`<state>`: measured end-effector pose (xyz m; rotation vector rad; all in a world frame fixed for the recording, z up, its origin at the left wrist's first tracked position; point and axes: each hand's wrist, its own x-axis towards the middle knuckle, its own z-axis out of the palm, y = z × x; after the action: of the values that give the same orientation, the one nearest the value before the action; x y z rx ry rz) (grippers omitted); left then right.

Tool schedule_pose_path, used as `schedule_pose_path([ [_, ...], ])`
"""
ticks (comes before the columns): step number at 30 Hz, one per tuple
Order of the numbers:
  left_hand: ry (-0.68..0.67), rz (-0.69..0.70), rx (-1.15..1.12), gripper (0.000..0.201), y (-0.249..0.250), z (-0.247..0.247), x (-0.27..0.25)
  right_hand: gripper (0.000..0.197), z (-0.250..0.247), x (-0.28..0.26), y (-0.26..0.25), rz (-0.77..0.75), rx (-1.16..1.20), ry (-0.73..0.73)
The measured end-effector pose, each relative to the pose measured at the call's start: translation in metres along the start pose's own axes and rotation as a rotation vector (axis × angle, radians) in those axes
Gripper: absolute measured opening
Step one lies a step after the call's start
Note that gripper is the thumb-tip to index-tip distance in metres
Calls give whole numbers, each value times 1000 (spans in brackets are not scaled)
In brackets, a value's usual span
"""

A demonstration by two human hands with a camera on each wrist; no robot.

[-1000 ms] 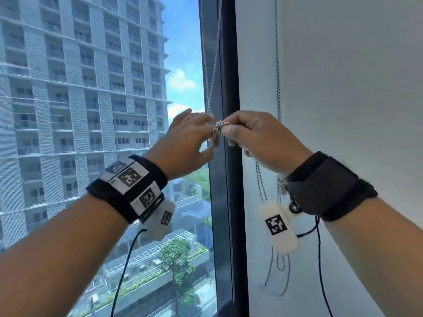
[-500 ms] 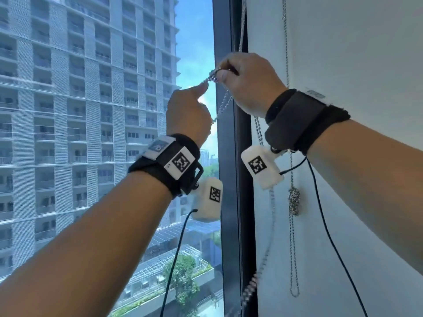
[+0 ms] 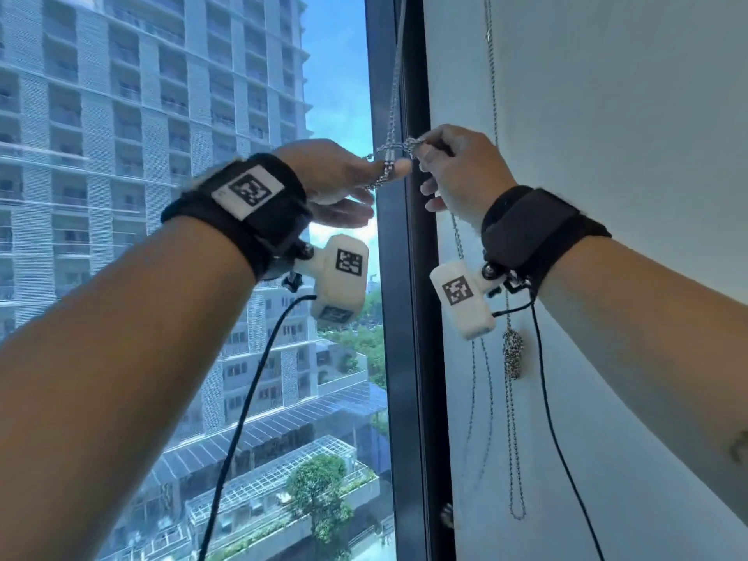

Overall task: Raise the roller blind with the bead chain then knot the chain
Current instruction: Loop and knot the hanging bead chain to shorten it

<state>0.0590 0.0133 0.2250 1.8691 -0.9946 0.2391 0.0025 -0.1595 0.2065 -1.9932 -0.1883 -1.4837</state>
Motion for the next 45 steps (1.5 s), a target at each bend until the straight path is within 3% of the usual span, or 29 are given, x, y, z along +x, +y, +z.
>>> schedule_pose_path([
  [2,-11,-1,-189,81,-6,11,0,21,3,-6,5,14,7,-14],
  [5,-8,6,-250,61,-21,29,3,19,10,-15,10,30,90,-53],
  [8,-54,-39,-319,61,-32,40,4,19,14,-20,13,55,182,-88],
  [13,-82,21,-386,39,-36,38,-3,24,8,-27,4,79,178,-292],
  [15,-20,73,-342,28,-38,41,-4,25,8,-27,6,138,221,-294],
  [18,177,184,-131,24,-42,48,-3,15,11,-26,7,250,389,-318],
  [22,384,334,139,19,-48,57,-2,25,22,-28,6,79,200,-258],
  [26,242,338,-166,17,-52,63,-5,21,22,-27,13,93,317,-174],
  [28,163,322,-348,17,-56,61,-8,28,20,-28,17,94,341,-123],
  [31,151,270,-596,16,-62,54,-12,40,23,-35,26,118,309,-85],
  [35,186,250,-759,21,-61,56,-13,29,29,-44,37,86,212,-108],
  [39,49,240,-1043,28,-56,62,-20,21,31,-45,38,47,171,-101],
  [45,-6,150,-1036,14,-67,64,-29,21,30,-53,44,110,174,-158],
])
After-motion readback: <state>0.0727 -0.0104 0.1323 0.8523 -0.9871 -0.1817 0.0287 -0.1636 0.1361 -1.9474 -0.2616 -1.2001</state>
